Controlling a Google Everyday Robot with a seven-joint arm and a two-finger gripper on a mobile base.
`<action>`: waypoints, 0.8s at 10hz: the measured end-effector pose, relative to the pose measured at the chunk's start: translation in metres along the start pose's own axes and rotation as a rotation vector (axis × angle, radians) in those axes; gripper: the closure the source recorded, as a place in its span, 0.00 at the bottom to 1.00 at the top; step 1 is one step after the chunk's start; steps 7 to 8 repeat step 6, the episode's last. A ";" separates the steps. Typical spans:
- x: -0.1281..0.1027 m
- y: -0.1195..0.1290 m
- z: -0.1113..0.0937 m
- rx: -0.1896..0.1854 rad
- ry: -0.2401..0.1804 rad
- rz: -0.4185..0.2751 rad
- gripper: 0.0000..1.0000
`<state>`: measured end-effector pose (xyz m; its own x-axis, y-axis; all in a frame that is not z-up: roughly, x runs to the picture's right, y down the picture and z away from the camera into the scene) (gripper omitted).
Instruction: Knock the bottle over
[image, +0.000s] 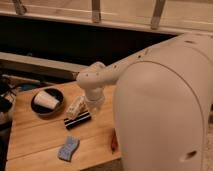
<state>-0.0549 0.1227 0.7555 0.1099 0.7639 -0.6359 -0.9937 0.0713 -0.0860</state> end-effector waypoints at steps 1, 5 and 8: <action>0.000 0.008 0.003 0.004 0.003 -0.001 0.93; 0.009 -0.017 0.002 0.018 0.004 0.008 0.93; 0.011 -0.019 0.003 0.018 0.002 0.004 0.93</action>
